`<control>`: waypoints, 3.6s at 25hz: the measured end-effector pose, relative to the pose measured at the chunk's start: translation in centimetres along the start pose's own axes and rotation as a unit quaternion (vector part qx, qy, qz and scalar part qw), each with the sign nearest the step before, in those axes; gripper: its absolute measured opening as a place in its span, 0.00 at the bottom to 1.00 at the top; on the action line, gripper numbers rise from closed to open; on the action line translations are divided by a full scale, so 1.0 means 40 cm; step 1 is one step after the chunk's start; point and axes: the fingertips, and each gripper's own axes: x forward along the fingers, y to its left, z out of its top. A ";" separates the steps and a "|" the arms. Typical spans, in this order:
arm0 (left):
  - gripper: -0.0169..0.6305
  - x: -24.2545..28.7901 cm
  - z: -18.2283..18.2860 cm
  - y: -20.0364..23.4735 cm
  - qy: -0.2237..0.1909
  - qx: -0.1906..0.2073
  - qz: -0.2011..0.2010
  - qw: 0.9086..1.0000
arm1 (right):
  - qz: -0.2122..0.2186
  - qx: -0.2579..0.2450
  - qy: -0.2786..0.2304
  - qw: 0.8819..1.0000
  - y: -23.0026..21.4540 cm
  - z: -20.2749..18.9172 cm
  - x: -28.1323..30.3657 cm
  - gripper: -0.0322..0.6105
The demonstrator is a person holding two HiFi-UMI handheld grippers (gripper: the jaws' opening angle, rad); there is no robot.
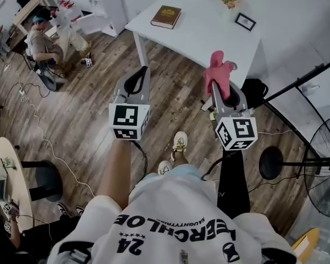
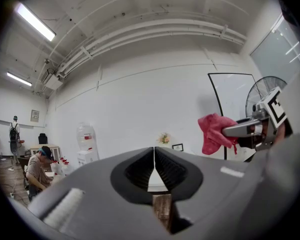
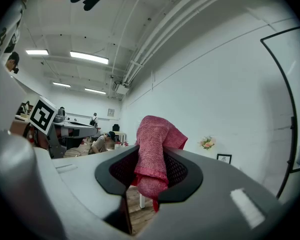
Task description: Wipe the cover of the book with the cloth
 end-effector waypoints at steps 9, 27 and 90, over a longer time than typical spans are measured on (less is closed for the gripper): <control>0.12 0.181 -0.010 0.087 0.004 0.006 0.025 1.000 | 0.027 0.011 -0.005 1.000 -0.087 -0.012 0.225 0.21; 0.12 0.579 -0.015 0.251 0.013 0.014 0.063 0.998 | 0.080 0.015 -0.008 0.997 -0.276 -0.019 0.683 0.21; 0.11 1.595 -0.240 0.790 -0.006 -0.017 -0.183 0.983 | -0.113 0.172 0.067 0.976 -0.467 -0.256 1.739 0.21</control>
